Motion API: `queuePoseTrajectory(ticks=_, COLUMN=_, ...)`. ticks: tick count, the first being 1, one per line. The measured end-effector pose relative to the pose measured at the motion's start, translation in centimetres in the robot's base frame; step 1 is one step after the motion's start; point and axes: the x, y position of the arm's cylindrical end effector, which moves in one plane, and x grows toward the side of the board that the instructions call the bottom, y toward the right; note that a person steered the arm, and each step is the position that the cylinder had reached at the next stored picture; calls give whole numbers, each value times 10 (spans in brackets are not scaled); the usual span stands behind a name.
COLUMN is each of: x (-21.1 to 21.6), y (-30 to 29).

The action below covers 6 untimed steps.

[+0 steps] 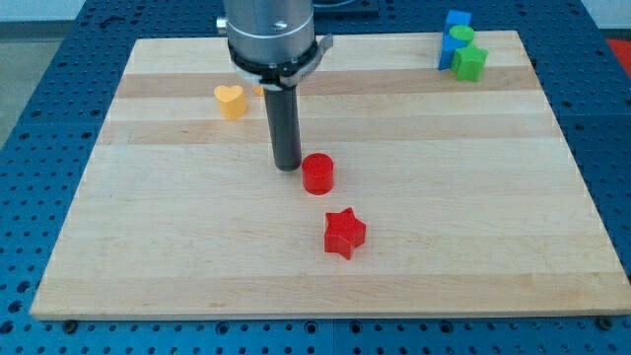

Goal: Move the red circle above the red star

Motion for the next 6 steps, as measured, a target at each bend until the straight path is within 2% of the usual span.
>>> queuePoseTrajectory(ticks=1, x=12, y=0)
queuePoseTrajectory(ticks=3, x=-27, y=19)
queuePoseTrajectory(ticks=6, x=47, y=52)
